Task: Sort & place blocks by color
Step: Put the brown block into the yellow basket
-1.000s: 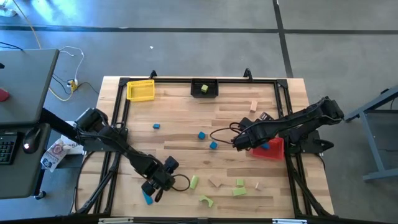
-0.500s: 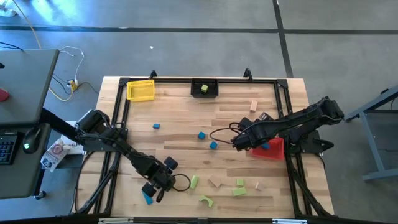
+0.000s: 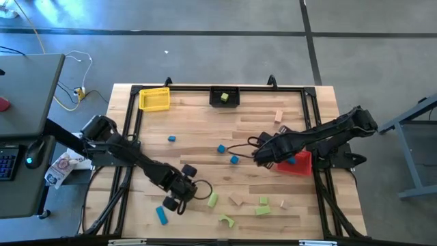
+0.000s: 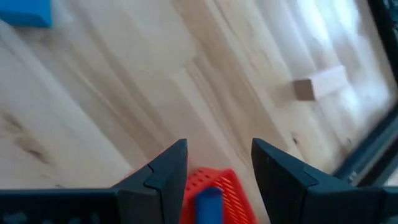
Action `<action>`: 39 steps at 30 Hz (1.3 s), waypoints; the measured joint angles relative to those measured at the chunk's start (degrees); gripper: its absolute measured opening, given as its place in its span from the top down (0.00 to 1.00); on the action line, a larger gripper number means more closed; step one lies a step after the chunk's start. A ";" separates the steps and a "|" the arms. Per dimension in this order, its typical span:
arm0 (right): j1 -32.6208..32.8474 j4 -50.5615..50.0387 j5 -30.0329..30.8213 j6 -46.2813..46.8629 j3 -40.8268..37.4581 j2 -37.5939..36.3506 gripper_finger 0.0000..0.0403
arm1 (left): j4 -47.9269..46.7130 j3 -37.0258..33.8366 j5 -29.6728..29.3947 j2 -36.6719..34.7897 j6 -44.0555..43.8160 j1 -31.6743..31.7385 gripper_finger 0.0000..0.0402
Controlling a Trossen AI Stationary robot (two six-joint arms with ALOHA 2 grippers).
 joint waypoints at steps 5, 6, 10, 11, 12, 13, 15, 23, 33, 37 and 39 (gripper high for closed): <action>0.00 4.62 -0.29 -2.31 0.00 0.00 0.59 | -4.77 0.00 -3.90 -5.36 1.96 3.63 0.76; 0.00 5.64 -0.31 -2.70 0.00 0.00 0.59 | -5.43 0.01 -4.92 -6.51 2.34 4.47 0.76; 0.00 10.23 -0.35 -4.50 0.00 0.00 0.59 | -11.71 0.00 -10.85 -12.13 2.09 7.21 0.76; 0.00 11.37 -0.41 -5.10 0.00 0.02 0.59 | -12.95 0.00 -12.54 -13.61 2.11 7.80 0.76; 0.00 12.45 -0.51 -5.78 0.00 0.02 0.59 | -15.02 0.00 -14.10 -15.28 2.09 8.39 0.76; 0.00 13.55 -0.51 -6.41 0.00 0.00 0.59 | -16.15 -0.02 -15.67 -16.81 2.12 9.09 0.76; 0.00 15.43 -0.53 -7.73 0.00 0.04 0.59 | -16.79 0.00 -17.46 -19.67 2.09 10.84 0.76; -1.37 20.82 -0.25 -10.59 0.00 0.04 0.59 | -22.26 0.09 -22.25 -28.59 2.55 21.44 0.76; -5.28 23.02 -0.09 -13.55 0.00 0.02 0.59 | -25.05 -0.02 -25.29 -33.02 4.63 39.36 0.76; -6.72 23.82 -0.13 -13.55 0.00 0.02 0.59 | -25.62 0.00 -26.38 -32.84 2.68 46.57 0.76; -7.31 24.26 -0.15 -13.55 0.00 0.02 0.59 | -25.80 0.00 -26.79 -32.76 1.06 50.11 0.76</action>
